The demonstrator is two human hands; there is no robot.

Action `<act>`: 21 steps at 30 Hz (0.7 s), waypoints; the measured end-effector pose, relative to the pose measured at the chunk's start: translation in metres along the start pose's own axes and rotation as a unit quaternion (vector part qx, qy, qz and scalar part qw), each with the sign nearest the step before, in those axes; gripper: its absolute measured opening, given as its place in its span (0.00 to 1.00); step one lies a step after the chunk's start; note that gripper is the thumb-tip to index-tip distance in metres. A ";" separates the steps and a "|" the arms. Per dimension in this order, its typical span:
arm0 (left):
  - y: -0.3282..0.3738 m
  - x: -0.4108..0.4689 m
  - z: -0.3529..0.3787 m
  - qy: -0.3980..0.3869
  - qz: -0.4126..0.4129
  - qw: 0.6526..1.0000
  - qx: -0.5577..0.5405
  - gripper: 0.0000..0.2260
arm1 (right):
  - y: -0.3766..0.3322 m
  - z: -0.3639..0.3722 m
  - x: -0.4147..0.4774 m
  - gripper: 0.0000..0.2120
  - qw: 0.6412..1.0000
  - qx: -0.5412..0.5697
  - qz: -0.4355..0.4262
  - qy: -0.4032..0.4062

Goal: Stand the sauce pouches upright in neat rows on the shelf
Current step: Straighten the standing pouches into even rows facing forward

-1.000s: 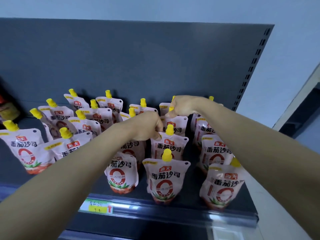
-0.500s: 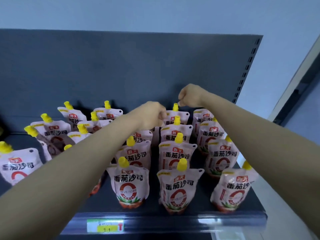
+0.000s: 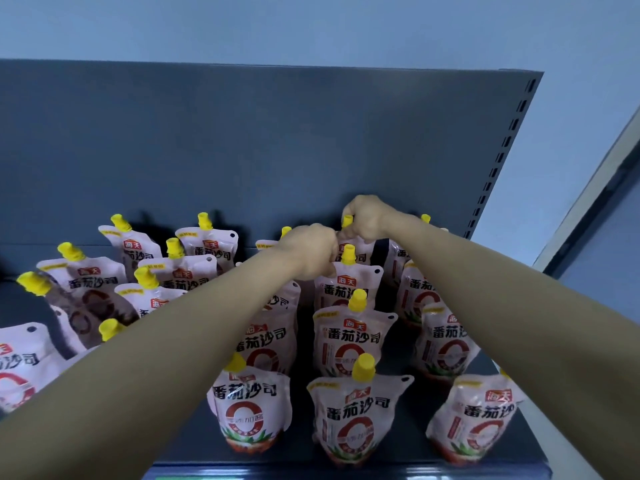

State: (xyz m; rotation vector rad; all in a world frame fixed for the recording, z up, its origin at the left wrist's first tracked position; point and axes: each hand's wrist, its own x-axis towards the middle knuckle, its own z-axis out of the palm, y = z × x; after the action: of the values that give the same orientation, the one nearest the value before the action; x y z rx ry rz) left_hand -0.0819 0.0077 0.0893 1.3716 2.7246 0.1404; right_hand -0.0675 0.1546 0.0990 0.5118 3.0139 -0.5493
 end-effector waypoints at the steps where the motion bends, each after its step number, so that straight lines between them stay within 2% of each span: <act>1: -0.002 0.000 0.000 0.002 -0.002 1.000 0.002 0.20 | 0.000 0.000 0.002 0.10 1.000 0.003 -0.001 0.001; 4: -0.005 0.002 0.000 0.000 -0.012 1.000 0.006 0.18 | 0.000 0.000 0.004 0.10 1.000 0.018 0.004 0.004; 7: -0.006 0.002 0.002 -0.009 -0.009 1.000 0.005 0.18 | 0.001 -0.003 0.003 0.14 1.000 0.019 0.016 -0.009; 9: -0.005 -0.002 -0.002 -0.019 0.004 1.000 -0.011 0.14 | -0.002 -0.009 0.000 0.16 1.000 -0.013 0.017 -0.016; 11: -0.009 -0.007 -0.009 -0.013 0.018 0.998 -0.056 0.06 | -0.009 -0.017 -0.005 0.16 0.998 -0.063 0.001 0.020; 14: -0.017 -0.023 -0.030 0.034 0.018 0.992 -0.124 0.05 | -0.024 -0.031 -0.015 0.12 0.990 -0.074 -0.029 0.116; 15: -0.020 -0.029 -0.038 0.047 0.017 0.990 -0.133 0.05 | -0.032 -0.034 -0.020 0.10 0.988 -0.071 -0.046 0.125; 16: -0.025 -0.037 -0.045 0.054 0.013 0.988 -0.142 0.04 | -0.040 -0.036 -0.025 0.09 0.990 -0.062 -0.066 0.109; 18: -0.034 -0.056 -0.055 0.058 0.005 0.986 -0.159 0.04 | -0.058 -0.034 -0.040 0.05 0.995 -0.021 -0.100 0.010; 21: -0.048 -0.086 -0.060 0.048 -0.006 0.983 -0.176 0.03 | -0.082 -0.023 -0.056 0.09 0.983 0.005 -0.108 -0.149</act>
State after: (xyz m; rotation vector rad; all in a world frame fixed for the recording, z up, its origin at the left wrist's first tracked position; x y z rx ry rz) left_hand -0.0764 -0.0929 0.1463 1.2746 2.6119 0.6664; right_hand -0.0402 0.0727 0.1533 0.0888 2.7932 -0.5932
